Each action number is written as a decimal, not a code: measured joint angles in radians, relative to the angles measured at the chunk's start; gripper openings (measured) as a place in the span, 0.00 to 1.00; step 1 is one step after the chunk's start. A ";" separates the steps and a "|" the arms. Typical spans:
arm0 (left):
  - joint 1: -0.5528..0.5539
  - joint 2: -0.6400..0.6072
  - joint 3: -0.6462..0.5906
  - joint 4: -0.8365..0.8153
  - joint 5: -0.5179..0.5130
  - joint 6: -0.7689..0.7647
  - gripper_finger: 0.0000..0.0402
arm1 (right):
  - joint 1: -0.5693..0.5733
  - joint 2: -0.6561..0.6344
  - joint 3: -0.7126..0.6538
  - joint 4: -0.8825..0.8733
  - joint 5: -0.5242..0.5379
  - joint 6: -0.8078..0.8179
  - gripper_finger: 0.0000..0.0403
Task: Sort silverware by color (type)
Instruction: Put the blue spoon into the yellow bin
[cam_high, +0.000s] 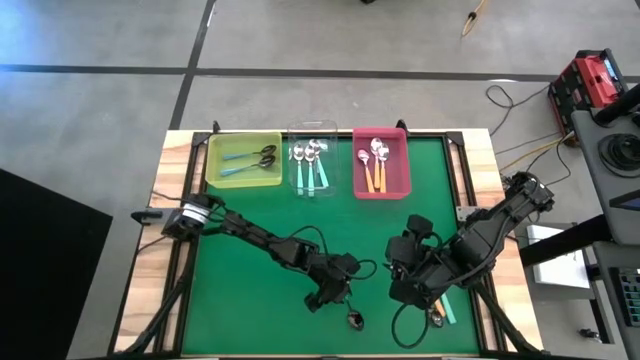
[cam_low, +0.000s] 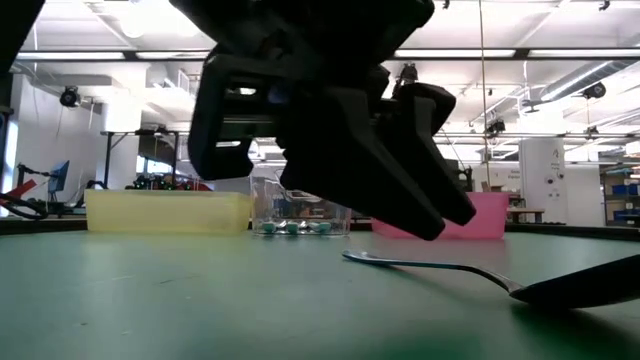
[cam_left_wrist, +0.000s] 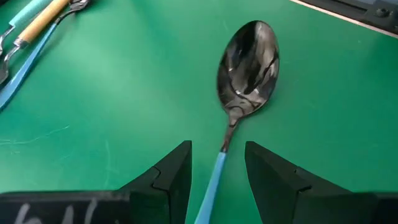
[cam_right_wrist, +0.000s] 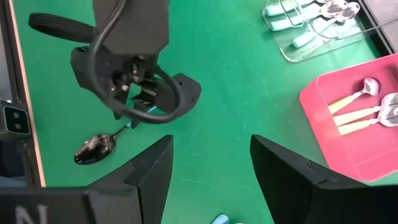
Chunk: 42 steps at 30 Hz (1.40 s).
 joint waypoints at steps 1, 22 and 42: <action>0.005 0.000 -0.001 0.002 0.007 0.000 0.33 | 0.000 0.000 -0.001 -0.001 0.000 0.000 0.51; 0.059 0.088 -0.013 0.104 0.189 -0.062 0.25 | 0.000 0.002 -0.001 -0.001 0.010 0.003 0.51; 0.063 0.096 -0.013 0.123 0.203 -0.075 0.18 | 0.000 0.002 -0.001 0.000 0.027 0.022 0.51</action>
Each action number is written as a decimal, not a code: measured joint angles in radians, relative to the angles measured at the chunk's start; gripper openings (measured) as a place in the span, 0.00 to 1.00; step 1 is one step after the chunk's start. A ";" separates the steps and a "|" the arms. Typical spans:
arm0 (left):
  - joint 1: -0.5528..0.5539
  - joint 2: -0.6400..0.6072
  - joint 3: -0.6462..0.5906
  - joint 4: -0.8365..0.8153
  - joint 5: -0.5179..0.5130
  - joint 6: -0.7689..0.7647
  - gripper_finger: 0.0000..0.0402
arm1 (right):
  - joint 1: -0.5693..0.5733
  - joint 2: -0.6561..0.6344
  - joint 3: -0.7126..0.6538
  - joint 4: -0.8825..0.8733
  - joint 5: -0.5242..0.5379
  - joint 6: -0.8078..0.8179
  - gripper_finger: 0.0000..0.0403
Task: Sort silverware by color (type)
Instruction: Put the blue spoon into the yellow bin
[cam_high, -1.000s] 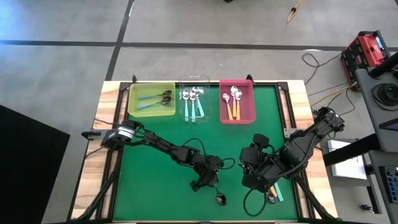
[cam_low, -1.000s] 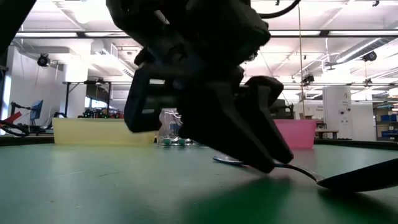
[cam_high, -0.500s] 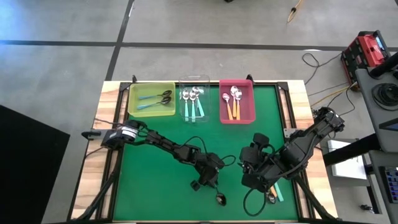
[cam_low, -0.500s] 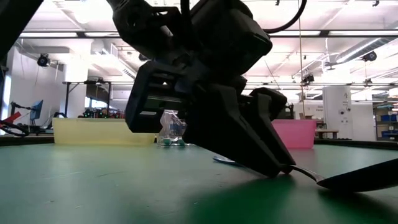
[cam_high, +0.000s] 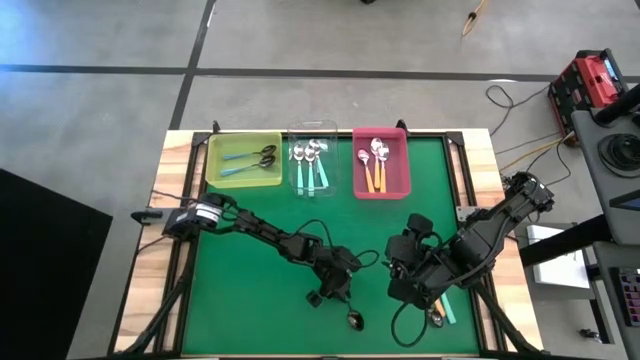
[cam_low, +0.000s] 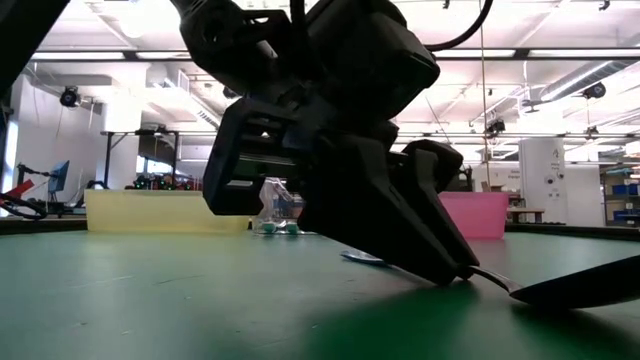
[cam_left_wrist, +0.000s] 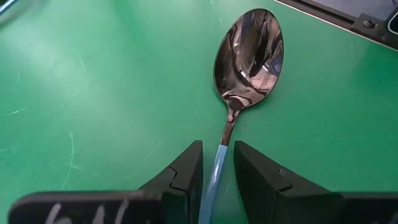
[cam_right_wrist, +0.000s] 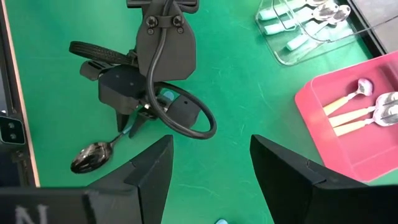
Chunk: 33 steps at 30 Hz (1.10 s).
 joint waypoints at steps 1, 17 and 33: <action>0.000 0.000 0.000 0.000 -0.001 0.000 0.18 | 0.000 0.000 0.000 0.000 0.000 0.000 0.51; -0.001 0.000 0.000 0.001 0.000 -0.003 0.01 | 0.000 0.000 0.000 0.014 0.001 0.000 0.51; -0.004 -0.128 -0.056 -0.028 -0.067 -0.025 0.00 | 0.000 0.000 0.000 0.017 0.027 -0.005 0.51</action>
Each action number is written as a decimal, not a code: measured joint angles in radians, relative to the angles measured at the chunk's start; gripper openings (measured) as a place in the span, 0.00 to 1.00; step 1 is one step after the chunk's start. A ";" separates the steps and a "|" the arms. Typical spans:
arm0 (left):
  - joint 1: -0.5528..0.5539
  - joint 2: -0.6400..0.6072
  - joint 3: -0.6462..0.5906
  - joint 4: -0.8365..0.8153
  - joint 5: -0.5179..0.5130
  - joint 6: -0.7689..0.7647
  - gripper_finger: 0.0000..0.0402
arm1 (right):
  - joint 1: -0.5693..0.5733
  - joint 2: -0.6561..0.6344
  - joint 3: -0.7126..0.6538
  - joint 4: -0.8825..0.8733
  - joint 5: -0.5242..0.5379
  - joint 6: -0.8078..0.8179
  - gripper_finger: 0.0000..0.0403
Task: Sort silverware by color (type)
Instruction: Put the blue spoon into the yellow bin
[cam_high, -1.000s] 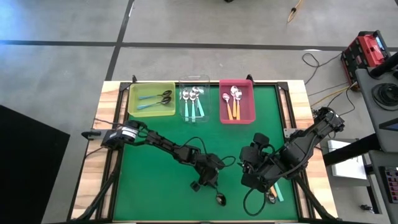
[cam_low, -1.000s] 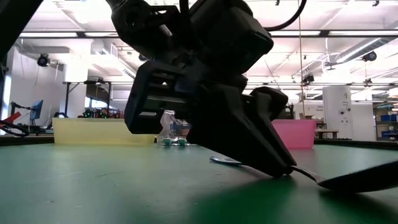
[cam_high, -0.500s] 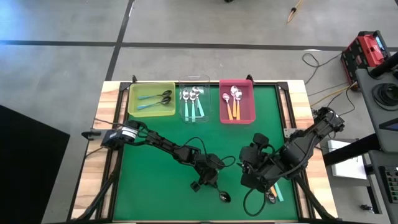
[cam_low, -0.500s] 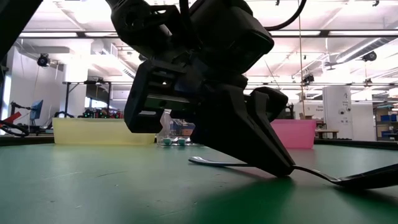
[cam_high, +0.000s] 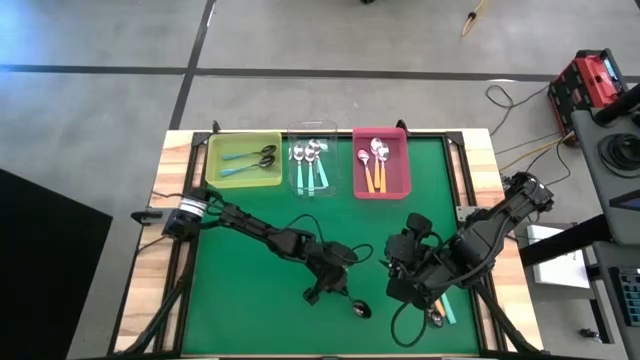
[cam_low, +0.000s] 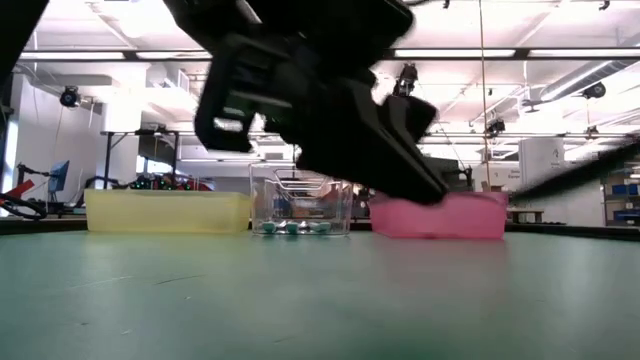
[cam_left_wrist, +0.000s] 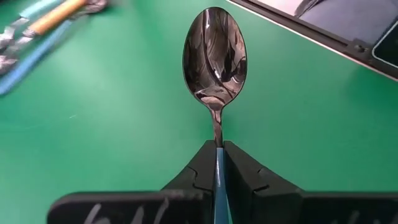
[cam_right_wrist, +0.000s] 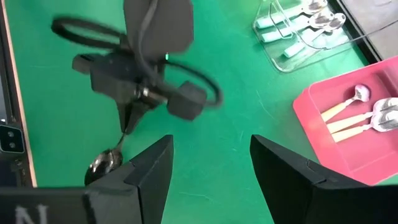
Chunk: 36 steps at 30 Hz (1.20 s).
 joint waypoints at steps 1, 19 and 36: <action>0.000 -0.022 -0.016 -0.002 -0.021 0.002 0.00 | 0.000 0.000 0.000 0.000 0.000 0.000 0.51; 0.165 -0.722 -0.548 -0.087 -0.439 0.027 0.00 | -0.018 0.000 0.000 0.053 0.080 -0.084 0.51; 0.637 -1.049 -0.586 -0.451 -0.541 0.043 0.00 | -0.224 -0.001 0.000 0.169 0.032 -0.399 0.51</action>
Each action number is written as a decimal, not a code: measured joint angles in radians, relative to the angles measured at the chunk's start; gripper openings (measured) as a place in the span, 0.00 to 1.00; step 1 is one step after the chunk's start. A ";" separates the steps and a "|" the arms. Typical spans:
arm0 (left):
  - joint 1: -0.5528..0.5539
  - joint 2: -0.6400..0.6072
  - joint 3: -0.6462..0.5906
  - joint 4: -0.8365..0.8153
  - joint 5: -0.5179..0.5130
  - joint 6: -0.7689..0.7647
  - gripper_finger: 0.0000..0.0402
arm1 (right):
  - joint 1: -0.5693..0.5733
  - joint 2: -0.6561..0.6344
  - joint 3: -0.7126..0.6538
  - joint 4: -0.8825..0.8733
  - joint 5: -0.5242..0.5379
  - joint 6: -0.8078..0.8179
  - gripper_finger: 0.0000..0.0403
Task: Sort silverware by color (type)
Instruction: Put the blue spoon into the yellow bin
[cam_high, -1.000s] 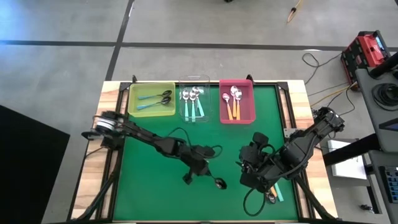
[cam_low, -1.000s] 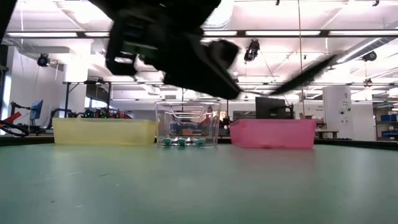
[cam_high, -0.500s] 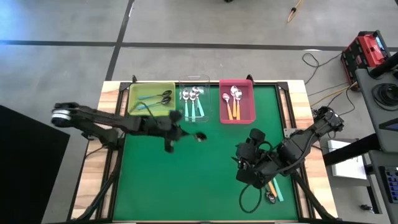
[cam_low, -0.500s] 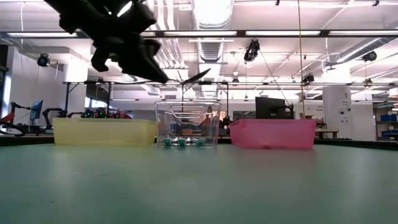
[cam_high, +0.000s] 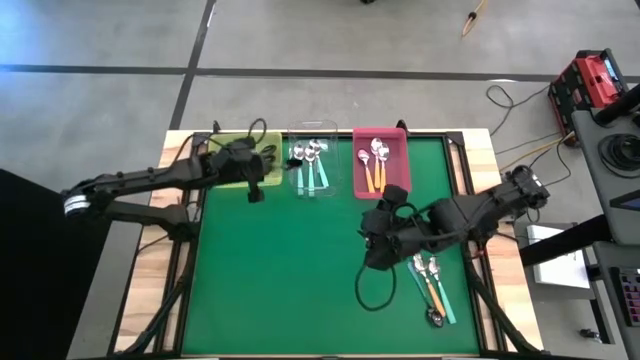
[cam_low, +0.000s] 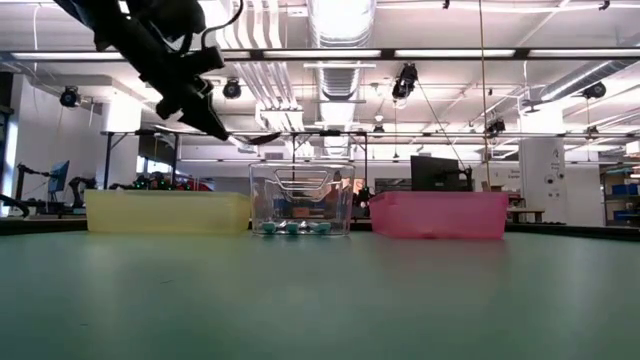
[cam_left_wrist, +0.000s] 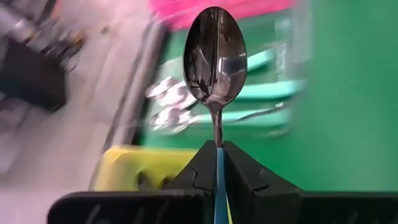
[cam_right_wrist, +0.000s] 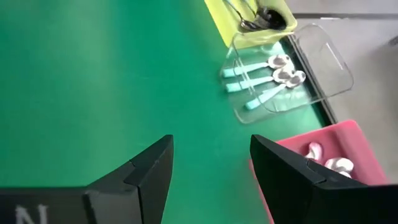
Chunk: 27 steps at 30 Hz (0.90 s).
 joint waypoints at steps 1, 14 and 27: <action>0.018 0.002 0.005 -0.008 -0.023 -0.009 0.00 | -0.016 -0.001 0.000 0.000 -0.009 -0.021 0.51; 0.225 0.023 0.005 -0.145 -0.237 -0.025 0.00 | -0.229 -0.005 0.000 0.018 -0.174 -0.239 0.51; 0.394 0.155 0.005 -0.202 -0.109 0.077 0.00 | -0.338 -0.006 0.000 0.018 -0.254 -0.292 0.51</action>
